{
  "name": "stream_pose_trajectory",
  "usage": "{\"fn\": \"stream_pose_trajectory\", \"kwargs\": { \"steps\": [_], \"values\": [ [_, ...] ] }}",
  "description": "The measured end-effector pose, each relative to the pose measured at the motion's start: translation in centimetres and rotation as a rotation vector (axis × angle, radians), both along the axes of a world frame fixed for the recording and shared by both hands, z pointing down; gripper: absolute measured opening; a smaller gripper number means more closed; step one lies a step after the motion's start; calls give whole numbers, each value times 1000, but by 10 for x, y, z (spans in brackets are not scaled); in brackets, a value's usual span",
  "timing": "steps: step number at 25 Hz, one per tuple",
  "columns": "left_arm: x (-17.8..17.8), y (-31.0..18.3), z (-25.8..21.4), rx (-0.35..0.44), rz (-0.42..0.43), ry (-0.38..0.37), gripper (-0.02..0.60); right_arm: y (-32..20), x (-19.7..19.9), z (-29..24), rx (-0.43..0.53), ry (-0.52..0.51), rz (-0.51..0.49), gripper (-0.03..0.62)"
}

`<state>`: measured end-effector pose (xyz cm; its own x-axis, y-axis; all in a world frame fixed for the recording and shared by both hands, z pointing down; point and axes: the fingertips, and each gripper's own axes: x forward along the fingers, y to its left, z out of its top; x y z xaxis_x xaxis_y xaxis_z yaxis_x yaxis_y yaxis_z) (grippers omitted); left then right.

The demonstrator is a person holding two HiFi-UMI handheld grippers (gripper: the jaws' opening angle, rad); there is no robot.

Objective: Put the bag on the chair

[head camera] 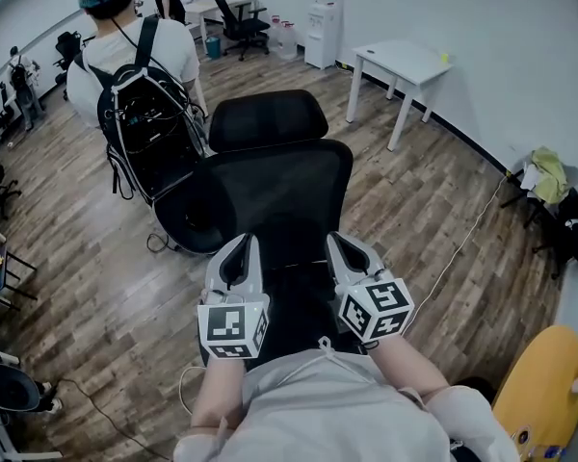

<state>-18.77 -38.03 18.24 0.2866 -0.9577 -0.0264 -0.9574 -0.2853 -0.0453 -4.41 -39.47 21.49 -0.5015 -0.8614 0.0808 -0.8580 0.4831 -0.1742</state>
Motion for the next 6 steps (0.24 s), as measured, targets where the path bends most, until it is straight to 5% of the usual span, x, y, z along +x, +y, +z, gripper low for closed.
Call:
{"fn": "stream_pose_trajectory", "kwargs": {
  "steps": [6],
  "values": [
    [-6,-1,18,-4,6,11,6,2,-9,20,4,35,-3,-2]
  ]
}}
